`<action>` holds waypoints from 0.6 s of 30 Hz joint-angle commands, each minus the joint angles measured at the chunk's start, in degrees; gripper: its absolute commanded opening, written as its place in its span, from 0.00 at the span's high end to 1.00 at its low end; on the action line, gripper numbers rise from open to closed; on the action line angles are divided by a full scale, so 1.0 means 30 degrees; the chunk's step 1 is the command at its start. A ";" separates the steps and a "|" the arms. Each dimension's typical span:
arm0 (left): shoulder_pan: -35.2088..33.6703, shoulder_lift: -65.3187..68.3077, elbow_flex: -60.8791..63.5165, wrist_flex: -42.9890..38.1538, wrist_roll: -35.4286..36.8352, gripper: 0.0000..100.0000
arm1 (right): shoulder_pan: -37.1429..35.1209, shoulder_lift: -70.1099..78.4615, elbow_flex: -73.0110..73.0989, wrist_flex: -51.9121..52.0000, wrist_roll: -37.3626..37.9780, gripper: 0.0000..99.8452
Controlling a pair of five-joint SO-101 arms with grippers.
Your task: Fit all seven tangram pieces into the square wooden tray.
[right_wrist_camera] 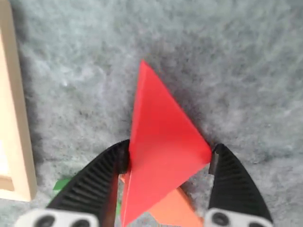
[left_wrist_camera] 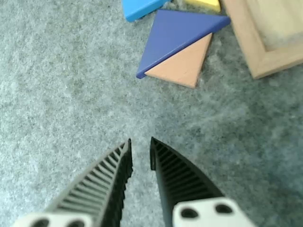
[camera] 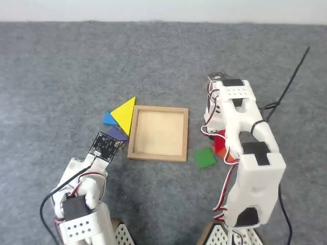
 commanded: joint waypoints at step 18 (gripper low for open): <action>-0.0176 -0.0352 -0.0278 -0.0117 -0.0147 0.93 | -0.0132 -0.4029 0.3663 -0.3560 -0.1172 0.55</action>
